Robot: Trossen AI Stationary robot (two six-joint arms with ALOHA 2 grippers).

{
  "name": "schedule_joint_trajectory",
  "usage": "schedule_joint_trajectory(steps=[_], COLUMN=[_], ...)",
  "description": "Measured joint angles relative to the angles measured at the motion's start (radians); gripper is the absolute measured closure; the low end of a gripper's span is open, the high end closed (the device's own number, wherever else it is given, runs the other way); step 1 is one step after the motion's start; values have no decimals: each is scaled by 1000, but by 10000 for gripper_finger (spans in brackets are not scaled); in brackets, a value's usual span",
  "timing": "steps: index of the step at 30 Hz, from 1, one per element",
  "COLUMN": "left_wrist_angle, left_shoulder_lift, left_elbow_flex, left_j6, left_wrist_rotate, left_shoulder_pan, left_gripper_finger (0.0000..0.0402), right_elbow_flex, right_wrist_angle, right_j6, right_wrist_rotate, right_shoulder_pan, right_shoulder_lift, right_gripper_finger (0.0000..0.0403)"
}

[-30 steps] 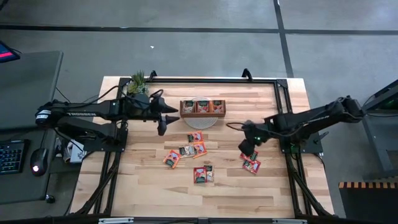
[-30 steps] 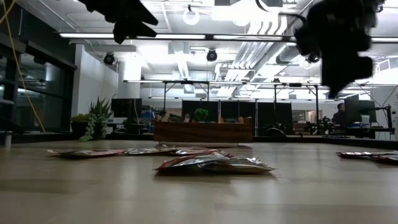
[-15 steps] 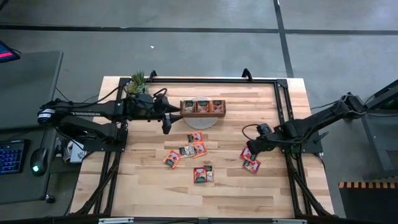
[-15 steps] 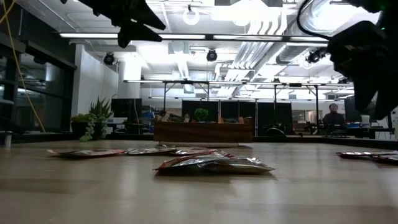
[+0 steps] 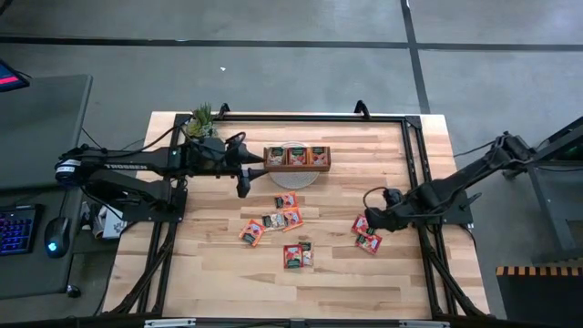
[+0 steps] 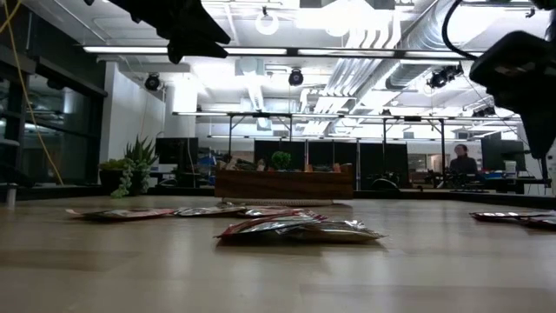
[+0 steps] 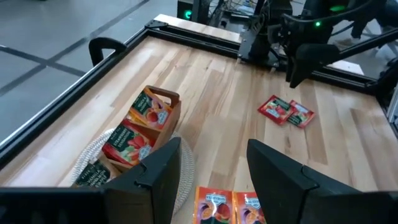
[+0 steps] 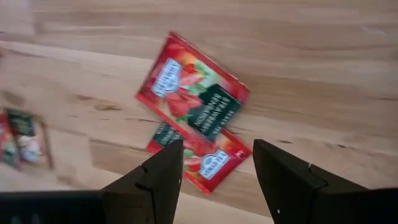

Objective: Pick & Place Tea
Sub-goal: Put the red tea bag in the middle section of the wooden organizer

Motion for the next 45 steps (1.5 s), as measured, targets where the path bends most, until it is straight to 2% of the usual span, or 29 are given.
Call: schedule_joint_trajectory(steps=[5,16,23,34,45], left_wrist_angle=[0,-1,-1,-1,-1], left_shoulder_lift=[0,0,0,0,0], left_elbow_flex=[0,0,0,0,0], left_j6=[19,53,54,54,53], left_wrist_rotate=[-4,-7,28,59,60], left_shoulder_pan=[0,0,0,0,0], left_gripper_finger=[220,220,220,220,220], right_elbow_flex=[0,0,1,43,37], right_wrist_angle=[9,98,99,73,27], right_j6=[55,82,125,96,-8], right_wrist_rotate=[-51,-9,-10,91,262], right_shoulder_pan=[0,18,63,106,142], right_shoulder_lift=[60,208,246,234,23], right_gripper_finger=[212,212,212,212,212])
